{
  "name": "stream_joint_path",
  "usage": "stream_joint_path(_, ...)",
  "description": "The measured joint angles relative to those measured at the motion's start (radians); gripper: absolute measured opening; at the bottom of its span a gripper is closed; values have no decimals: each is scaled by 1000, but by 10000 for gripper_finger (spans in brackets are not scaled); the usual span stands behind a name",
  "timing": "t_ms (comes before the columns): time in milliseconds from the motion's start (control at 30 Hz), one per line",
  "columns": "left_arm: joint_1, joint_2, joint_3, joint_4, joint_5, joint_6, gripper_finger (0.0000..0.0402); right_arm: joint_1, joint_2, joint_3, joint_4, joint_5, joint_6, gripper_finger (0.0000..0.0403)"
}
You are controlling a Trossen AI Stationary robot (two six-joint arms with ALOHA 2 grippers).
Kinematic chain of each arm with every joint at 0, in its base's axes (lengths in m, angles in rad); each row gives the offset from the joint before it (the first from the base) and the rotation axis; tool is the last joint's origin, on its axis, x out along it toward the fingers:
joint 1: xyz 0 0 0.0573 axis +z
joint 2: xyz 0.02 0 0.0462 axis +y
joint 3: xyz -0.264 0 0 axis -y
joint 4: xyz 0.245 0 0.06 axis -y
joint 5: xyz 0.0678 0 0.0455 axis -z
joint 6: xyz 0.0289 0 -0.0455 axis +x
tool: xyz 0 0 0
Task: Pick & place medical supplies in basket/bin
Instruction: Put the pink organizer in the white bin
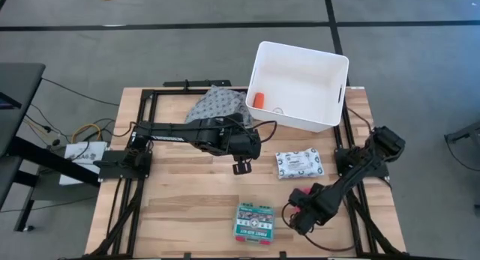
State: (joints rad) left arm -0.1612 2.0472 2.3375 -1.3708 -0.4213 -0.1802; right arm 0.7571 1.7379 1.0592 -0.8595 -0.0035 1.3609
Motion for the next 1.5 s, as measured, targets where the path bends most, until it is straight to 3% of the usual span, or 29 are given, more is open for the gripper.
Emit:
stream_joint_path(233,0,0,0,0,0,0,142,0,82,0,12,-70,-38,265)
stream_joint_path(733,0,0,0,5,-2,0,142,-7,110,3,4,-76,-57,263)
stream_joint_path(967,0,0,0,5,-2,0,142,-7,116,44,-14,-59,-71,206)
stream_joint_path(1300,0,0,0,23,-2,0,142,-6,118,271,53,250,-202,200)
stream_joint_path(1500,0,0,0,49,-1,0,142,1,117,492,-234,470,-252,203)
